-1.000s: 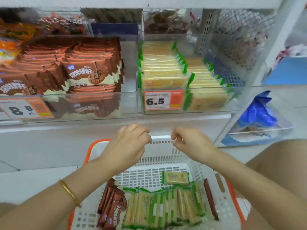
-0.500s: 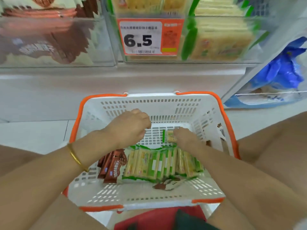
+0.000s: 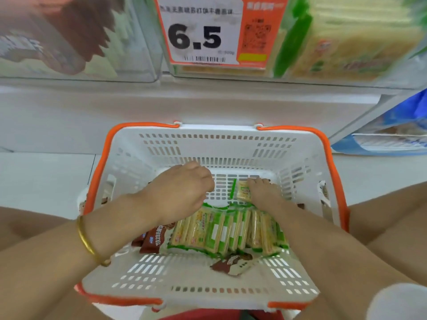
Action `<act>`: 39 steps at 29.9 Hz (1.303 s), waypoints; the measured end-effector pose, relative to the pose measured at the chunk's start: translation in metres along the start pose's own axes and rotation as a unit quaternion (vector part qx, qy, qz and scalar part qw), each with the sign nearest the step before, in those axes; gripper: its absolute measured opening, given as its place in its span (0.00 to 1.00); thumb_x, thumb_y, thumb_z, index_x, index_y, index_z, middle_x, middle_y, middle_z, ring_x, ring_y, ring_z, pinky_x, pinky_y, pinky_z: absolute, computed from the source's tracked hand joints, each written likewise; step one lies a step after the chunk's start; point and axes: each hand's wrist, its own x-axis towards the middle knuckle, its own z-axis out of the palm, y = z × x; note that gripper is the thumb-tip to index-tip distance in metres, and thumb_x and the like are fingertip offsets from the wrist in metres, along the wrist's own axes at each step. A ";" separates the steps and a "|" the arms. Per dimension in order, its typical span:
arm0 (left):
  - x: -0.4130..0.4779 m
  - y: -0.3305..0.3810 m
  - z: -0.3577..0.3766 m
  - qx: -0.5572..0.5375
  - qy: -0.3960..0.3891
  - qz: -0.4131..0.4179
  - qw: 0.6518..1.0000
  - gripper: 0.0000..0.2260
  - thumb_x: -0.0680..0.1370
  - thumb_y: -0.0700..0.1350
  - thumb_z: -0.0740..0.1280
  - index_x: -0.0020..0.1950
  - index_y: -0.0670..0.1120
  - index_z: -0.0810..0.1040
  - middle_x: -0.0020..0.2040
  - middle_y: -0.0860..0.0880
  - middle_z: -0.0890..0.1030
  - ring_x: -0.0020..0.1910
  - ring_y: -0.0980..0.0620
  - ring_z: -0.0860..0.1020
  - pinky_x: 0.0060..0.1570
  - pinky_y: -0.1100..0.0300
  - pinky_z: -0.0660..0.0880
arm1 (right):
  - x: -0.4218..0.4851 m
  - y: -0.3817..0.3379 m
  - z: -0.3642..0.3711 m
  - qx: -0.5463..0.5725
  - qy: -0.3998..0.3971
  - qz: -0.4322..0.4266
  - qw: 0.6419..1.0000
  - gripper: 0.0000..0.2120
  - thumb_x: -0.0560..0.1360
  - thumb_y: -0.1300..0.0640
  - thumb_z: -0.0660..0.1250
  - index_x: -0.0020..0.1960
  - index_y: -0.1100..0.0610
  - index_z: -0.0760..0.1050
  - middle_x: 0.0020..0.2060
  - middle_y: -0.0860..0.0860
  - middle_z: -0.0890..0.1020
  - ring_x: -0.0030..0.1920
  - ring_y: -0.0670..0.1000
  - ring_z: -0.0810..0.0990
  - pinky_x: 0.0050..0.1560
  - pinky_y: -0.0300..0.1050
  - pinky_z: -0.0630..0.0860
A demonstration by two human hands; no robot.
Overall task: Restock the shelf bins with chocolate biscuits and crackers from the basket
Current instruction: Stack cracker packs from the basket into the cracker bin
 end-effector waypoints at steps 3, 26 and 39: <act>0.003 0.000 0.001 -0.004 -0.025 -0.022 0.999 0.11 0.79 0.45 0.61 0.60 0.46 0.77 0.60 0.49 0.76 0.61 0.48 0.70 0.61 0.51 0.70 | 0.000 0.004 -0.001 -0.013 -0.016 -0.005 1.000 0.19 0.75 0.60 0.65 0.65 0.57 0.68 0.62 0.57 0.67 0.59 0.56 0.71 0.53 0.50 0.72; -0.003 0.052 -0.135 -0.373 0.043 -0.176 0.910 0.10 0.78 0.38 0.66 0.58 0.45 0.71 0.53 0.43 0.79 0.50 0.47 0.80 0.42 0.58 0.79 | -0.208 0.012 -0.214 0.629 -0.059 -0.275 0.725 0.09 0.77 0.60 0.64 0.57 0.57 0.75 0.52 0.56 0.83 0.50 0.53 0.83 0.52 0.47 0.81; -0.017 0.084 -0.208 -0.172 0.196 -0.096 0.961 0.11 0.78 0.47 0.66 0.59 0.49 0.78 0.48 0.54 0.79 0.47 0.57 0.77 0.44 0.69 0.71 | -0.260 0.045 -0.266 0.576 0.234 -0.308 0.721 0.10 0.72 0.68 0.68 0.50 0.58 0.74 0.41 0.50 0.83 0.40 0.47 0.82 0.38 0.42 0.80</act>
